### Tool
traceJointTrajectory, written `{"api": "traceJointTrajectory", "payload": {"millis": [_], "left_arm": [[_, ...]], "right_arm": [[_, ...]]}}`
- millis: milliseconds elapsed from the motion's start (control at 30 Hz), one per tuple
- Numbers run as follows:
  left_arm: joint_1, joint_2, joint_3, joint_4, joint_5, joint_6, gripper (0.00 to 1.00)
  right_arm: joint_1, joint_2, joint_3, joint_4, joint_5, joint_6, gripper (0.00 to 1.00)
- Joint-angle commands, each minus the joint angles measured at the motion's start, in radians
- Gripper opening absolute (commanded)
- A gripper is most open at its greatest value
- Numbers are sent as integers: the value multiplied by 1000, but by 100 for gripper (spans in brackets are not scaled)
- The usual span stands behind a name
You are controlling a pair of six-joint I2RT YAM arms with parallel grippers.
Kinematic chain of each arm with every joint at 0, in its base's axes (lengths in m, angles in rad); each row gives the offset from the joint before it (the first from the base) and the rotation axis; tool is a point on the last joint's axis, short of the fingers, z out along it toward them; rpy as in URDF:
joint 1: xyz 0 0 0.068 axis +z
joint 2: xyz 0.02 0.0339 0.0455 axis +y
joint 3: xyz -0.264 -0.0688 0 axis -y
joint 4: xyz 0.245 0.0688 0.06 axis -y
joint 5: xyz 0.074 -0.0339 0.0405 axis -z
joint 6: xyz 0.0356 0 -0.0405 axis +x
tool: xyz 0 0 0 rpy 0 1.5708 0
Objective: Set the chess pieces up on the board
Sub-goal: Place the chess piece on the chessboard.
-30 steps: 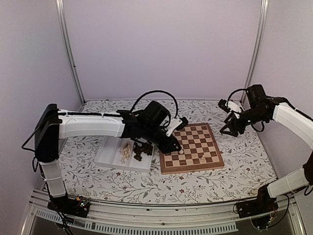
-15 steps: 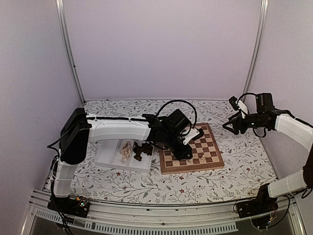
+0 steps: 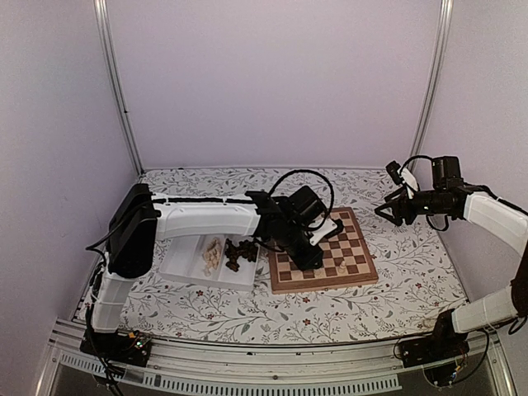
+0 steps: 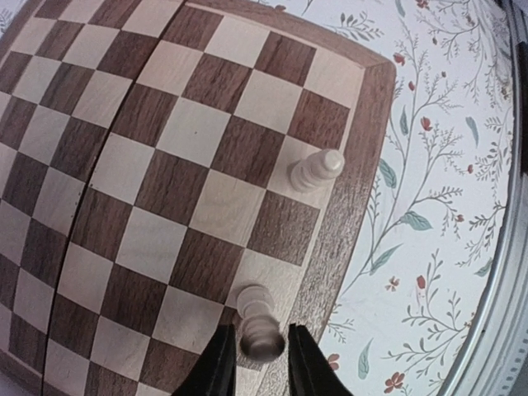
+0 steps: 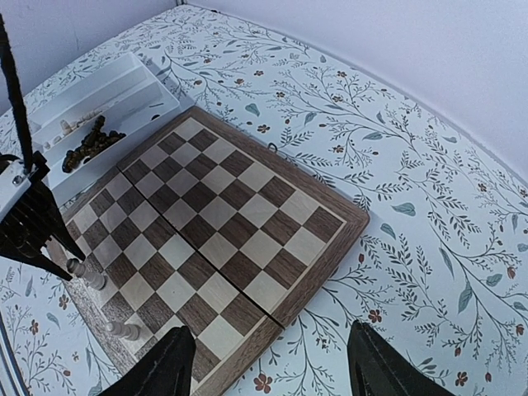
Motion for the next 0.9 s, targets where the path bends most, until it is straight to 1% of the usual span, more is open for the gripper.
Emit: {"api": "traceJointTrajectory", "payload": {"millis": [0, 133, 200, 267, 333, 400, 433, 467, 567, 700, 867], "left_arm": [[-14, 32, 37, -15, 1, 0, 27], [-12, 29, 38, -4, 4, -5, 32], [-12, 23, 37, -4, -1, -7, 40], [-13, 4, 28, -2, -7, -10, 46], [-13, -33, -8, 16, -14, -8, 58], [-12, -63, -50, 40, -29, 1, 62], [-12, -72, -63, 40, -37, 8, 63], [-12, -78, -74, 34, -43, 22, 62], [-13, -105, -128, 17, -82, 59, 54], [-6, -156, -227, 62, -112, 125, 43], [1, -121, -220, 74, -66, 119, 24]], "right_arm": [[2, 12, -6, 6, -22, -13, 66], [3, 17, -5, 0, -26, -13, 66], [3, 18, -5, 1, -27, -15, 66], [2, 18, -5, 0, -29, -16, 66], [2, 19, -6, -2, -33, -18, 66], [2, 21, -5, -3, -35, -16, 66], [2, 22, -5, -4, -36, -18, 66], [1, 22, -3, -5, -37, -19, 66], [2, 25, -3, -7, -41, -21, 66], [3, 27, -6, -10, -43, -24, 66], [2, 36, -2, -9, -43, -26, 66]]}}
